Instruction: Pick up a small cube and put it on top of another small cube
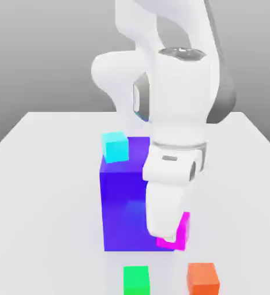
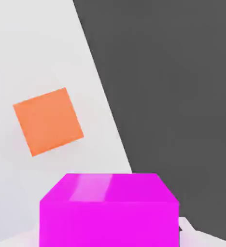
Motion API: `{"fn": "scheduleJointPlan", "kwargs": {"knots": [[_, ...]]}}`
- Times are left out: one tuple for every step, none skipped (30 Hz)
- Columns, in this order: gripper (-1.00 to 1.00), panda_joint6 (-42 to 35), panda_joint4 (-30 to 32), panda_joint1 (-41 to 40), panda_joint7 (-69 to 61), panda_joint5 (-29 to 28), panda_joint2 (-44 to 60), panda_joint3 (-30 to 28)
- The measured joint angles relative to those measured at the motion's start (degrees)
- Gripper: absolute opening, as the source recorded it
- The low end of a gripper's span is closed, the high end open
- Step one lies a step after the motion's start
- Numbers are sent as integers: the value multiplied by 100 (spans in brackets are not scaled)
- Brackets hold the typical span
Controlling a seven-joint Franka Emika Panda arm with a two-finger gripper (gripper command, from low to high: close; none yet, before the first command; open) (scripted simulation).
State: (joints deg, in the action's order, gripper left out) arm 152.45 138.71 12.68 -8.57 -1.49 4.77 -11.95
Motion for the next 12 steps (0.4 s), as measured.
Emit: {"fn": "scheduleJointPlan", "kwargs": {"knots": [[-100,-156,-49,-47,216,126,106,-31],[-100,-304,-57,-76,425,265,218,-52],[-100,-356,22,-55,522,384,318,-13],[-100,-290,54,-60,540,485,467,31],[-100,-164,64,-76,518,579,642,75],[-100,-8,62,-112,483,662,831,132],[-100,164,56,-151,431,749,1028,188],[100,337,48,-193,378,830,1222,245],[100,337,48,-193,378,831,1222,245],[100,337,48,-193,378,831,1222,245],[100,337,48,-193,378,831,1222,245],[100,337,48,-193,378,831,1222,245]]}}
